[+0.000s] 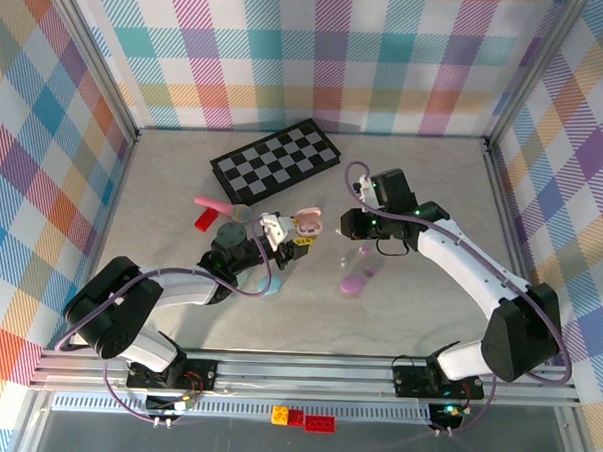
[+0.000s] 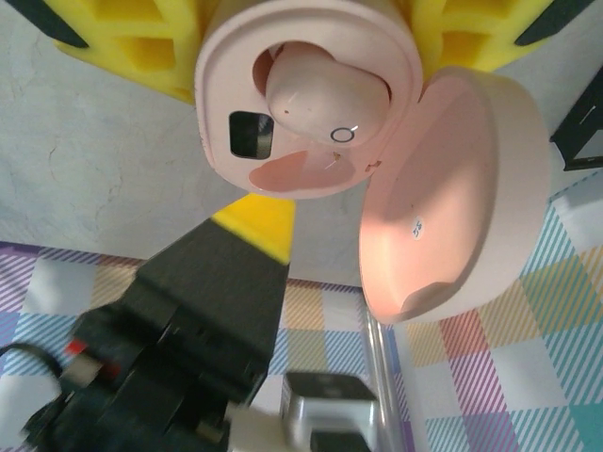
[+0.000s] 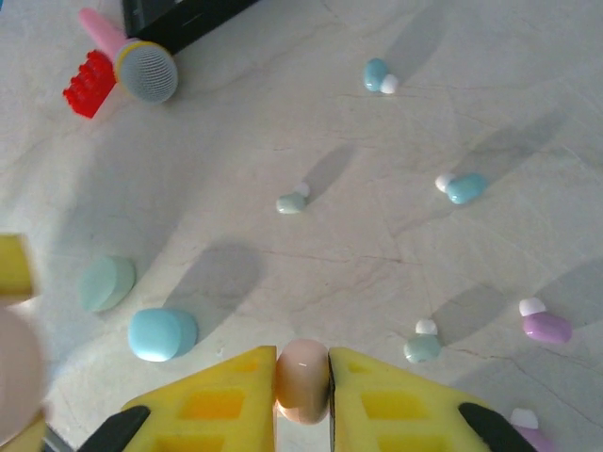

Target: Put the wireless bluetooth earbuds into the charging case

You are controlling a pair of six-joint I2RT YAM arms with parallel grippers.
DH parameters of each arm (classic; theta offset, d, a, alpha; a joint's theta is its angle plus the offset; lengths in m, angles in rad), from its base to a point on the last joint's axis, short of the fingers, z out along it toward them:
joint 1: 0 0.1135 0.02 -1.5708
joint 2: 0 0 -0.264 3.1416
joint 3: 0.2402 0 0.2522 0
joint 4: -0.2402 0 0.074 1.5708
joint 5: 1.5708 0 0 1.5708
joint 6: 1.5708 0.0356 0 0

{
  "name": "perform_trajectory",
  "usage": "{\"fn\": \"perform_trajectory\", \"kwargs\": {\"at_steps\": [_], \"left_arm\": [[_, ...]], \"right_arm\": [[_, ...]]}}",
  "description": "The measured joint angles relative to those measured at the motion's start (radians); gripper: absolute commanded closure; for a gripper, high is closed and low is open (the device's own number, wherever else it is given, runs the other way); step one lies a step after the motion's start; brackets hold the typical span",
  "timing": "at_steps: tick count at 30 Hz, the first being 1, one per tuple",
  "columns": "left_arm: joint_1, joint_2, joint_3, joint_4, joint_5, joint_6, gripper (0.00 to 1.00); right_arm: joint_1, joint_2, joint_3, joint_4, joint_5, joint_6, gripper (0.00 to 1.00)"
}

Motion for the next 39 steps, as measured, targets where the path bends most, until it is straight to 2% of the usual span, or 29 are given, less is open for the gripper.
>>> {"fn": "perform_trajectory", "kwargs": {"at_steps": [8, 20, 39], "left_arm": [[0.004, 0.025, 0.014, 0.000, -0.004, 0.003, 0.67], [0.008, 0.043, 0.014, 0.000, -0.003, 0.003, 0.67], [0.008, 0.043, 0.014, 0.003, 0.010, -0.001, 0.67]], "right_arm": [[0.071, -0.039, 0.097, -0.085, 0.043, -0.029, 0.81], [0.139, -0.006, 0.209, -0.114, 0.055, -0.056, 0.81], [0.152, 0.108, 0.246, -0.122, 0.059, -0.095, 0.80]]}}
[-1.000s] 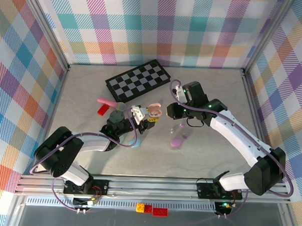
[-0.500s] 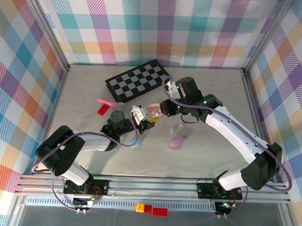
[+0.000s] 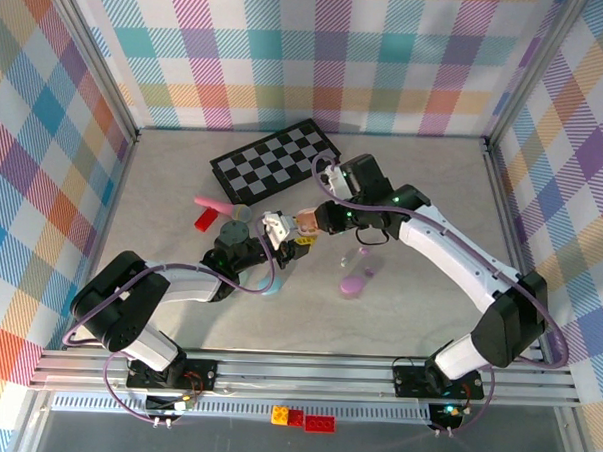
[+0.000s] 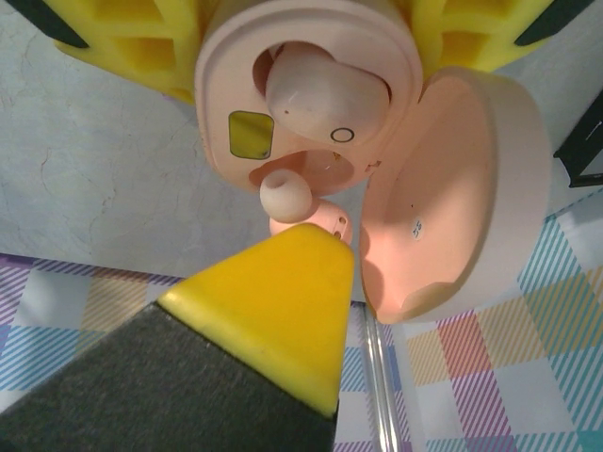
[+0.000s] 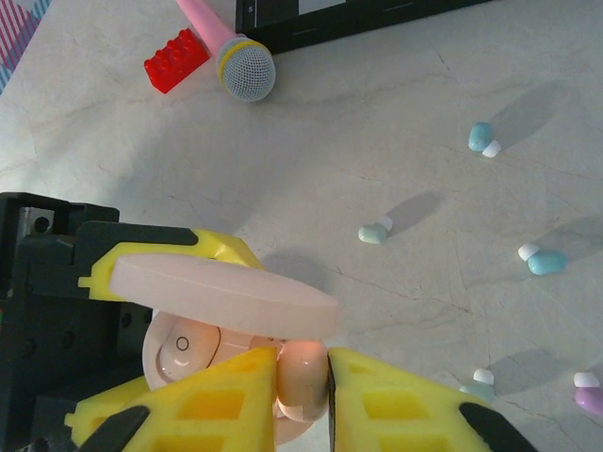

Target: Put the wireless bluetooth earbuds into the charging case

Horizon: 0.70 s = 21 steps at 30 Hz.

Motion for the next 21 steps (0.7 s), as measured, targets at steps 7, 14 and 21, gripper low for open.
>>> {"fn": "perform_trajectory", "kwargs": {"at_steps": [7, 14, 21], "left_arm": [[0.000, 0.000, 0.000, 0.000, 0.000, 0.000, 0.67], [0.000, 0.000, 0.000, -0.002, 0.000, 0.000, 0.67], [0.000, 0.000, 0.001, -0.001, 0.000, 0.000, 0.67]], "right_arm": [[0.000, 0.003, 0.004, -0.003, 0.008, -0.017, 0.80], [0.001, 0.006, 0.008, -0.011, 0.006, -0.036, 0.80], [0.013, 0.008, 0.010, -0.019, 0.006, -0.053, 0.76]]}}
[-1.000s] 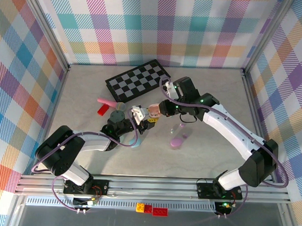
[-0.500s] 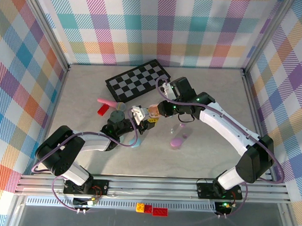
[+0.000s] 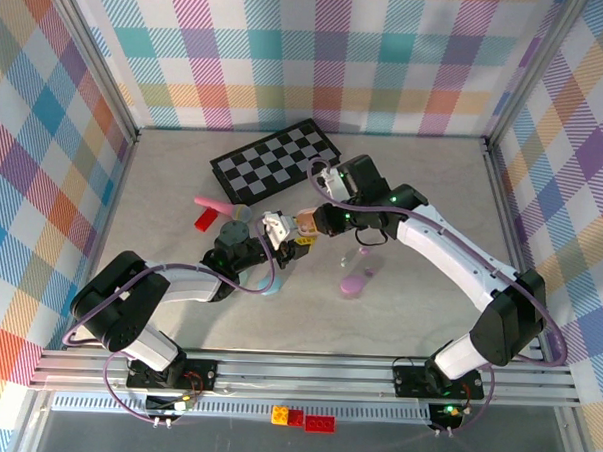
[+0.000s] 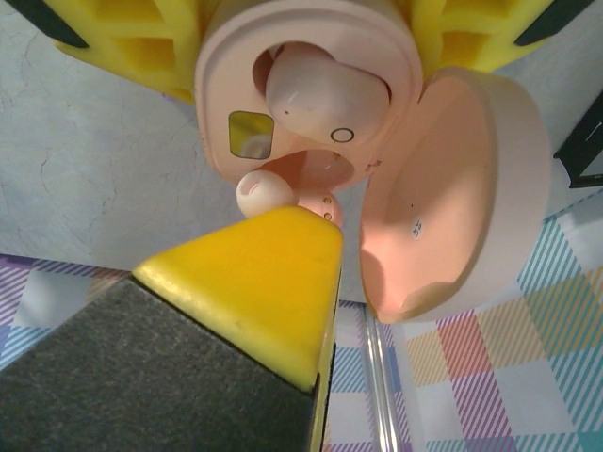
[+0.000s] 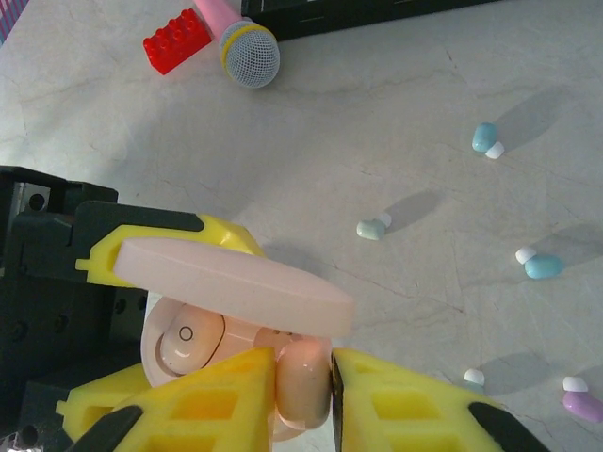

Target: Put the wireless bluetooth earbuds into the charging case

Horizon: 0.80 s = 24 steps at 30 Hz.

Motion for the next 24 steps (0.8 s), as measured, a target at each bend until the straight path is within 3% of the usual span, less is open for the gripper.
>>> {"fn": "perform_trajectory", "kwargs": {"at_steps": [10, 24], "left_arm": [[0.000, 0.000, 0.006, 0.001, 0.003, 0.000, 0.67], [0.000, 0.000, 0.006, 0.001, 0.003, -0.008, 0.67]], "right_arm": [[0.006, 0.001, 0.000, -0.002, -0.007, -0.003, 0.73], [0.007, 0.001, 0.000, 0.003, -0.006, -0.008, 0.82]]}}
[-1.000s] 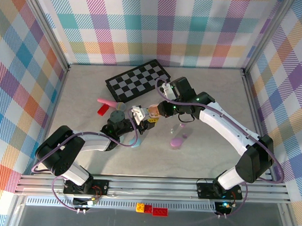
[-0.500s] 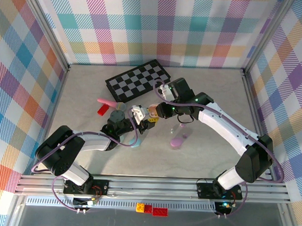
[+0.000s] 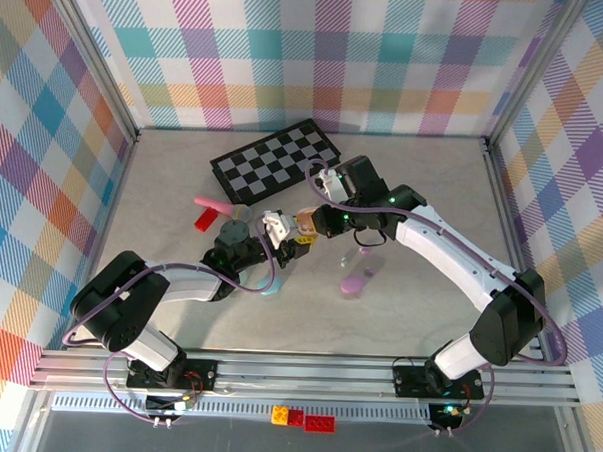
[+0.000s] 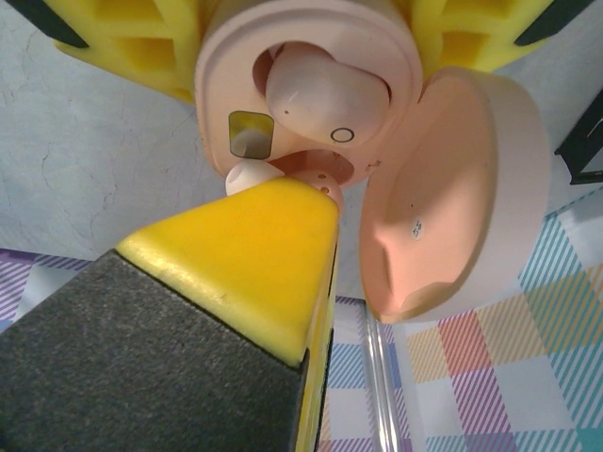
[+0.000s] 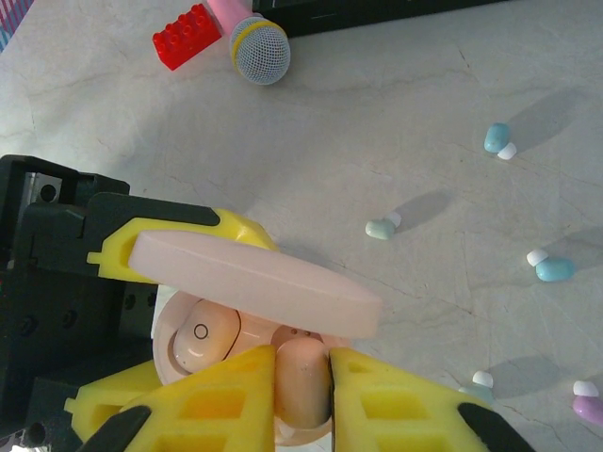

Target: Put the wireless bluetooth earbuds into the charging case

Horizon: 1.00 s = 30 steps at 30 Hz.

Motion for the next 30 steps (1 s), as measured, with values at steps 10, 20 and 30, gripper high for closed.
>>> {"fn": "perform_trajectory", "kwargs": {"at_steps": [10, 20, 30], "left_arm": [[0.000, 0.000, 0.000, 0.001, 0.001, -0.018, 0.67], [0.002, 0.000, 0.004, 0.003, 0.008, -0.043, 0.68], [0.005, 0.000, 0.007, 0.000, 0.015, -0.045, 0.68]], "right_arm": [[0.024, -0.040, -0.061, 0.085, 0.090, -0.100, 0.84], [0.040, -0.053, -0.083, 0.121, 0.145, -0.176, 0.83], [0.061, -0.060, -0.093, 0.135, 0.182, -0.227, 0.80]]}}
